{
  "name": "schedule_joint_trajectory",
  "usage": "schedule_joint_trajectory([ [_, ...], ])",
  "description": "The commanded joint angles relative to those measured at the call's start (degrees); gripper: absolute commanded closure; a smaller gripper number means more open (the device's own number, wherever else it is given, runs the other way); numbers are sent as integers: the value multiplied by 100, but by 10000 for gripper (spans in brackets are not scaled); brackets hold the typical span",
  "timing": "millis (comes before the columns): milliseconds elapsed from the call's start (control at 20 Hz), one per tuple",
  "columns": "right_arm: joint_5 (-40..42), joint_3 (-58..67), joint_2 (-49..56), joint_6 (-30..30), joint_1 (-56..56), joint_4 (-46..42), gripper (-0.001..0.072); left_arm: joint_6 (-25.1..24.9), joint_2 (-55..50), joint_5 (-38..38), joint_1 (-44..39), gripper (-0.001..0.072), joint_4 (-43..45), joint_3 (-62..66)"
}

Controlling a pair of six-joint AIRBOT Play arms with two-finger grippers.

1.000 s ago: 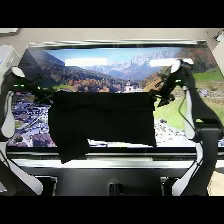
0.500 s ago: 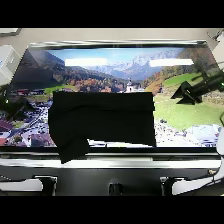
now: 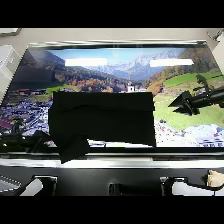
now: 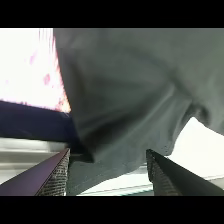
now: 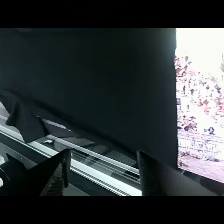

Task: Fold the clothes and pants, and hang the long-sleeved shirts on hangers.

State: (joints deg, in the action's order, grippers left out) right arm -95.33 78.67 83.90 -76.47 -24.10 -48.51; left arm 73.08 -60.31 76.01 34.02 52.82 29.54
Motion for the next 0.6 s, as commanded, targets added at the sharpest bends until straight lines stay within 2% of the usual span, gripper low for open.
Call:
schedule_joint_trajectory([
  [0,76,-85,-275,44,-11,90,232,-186,181,-289,17,152,-258,-765],
  [450,83,-83,-533,-2,-9,94,233,-216,173,-627,17,155,-745,-868],
  [550,81,-83,-533,-4,-9,94,233,-243,173,-691,15,203,-1008,-975],
])
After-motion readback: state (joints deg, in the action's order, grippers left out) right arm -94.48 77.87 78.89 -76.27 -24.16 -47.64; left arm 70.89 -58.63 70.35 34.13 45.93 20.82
